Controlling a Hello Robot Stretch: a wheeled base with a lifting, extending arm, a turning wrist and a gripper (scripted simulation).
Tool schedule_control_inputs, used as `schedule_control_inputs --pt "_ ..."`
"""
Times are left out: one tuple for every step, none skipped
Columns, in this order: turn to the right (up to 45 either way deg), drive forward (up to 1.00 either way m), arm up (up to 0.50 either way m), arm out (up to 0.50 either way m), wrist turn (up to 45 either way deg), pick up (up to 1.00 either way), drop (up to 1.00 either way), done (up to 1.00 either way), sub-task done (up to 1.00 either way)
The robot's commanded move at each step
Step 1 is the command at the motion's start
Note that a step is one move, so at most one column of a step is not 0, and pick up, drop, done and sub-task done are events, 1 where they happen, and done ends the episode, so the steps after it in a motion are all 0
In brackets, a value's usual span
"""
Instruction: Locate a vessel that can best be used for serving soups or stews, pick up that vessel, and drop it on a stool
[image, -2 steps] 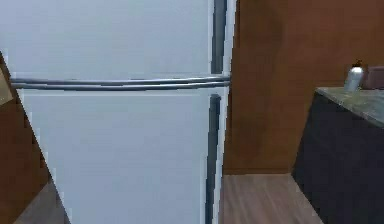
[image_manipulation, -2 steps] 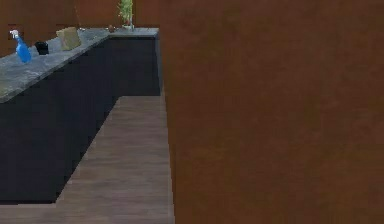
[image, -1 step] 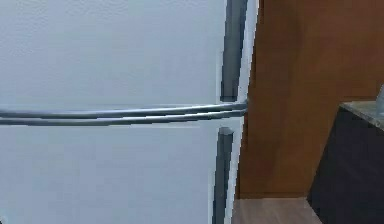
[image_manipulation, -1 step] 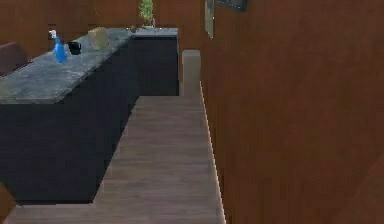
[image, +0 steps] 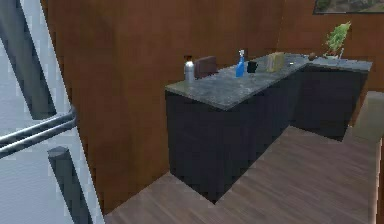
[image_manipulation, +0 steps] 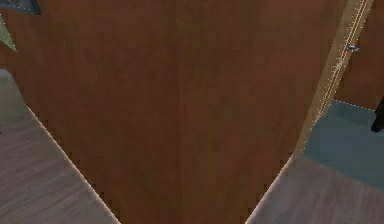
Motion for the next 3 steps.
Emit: schedule_control_inputs --pt "27.0 0.0 0.0 0.0 0.0 0.0 0.0 0.0 0.0" --pt "0.0 1.0 0.0 0.0 0.0 0.0 0.0 0.0 0.0" --pt "3.0 0.0 0.0 0.0 0.0 0.0 0.0 0.0 0.0"
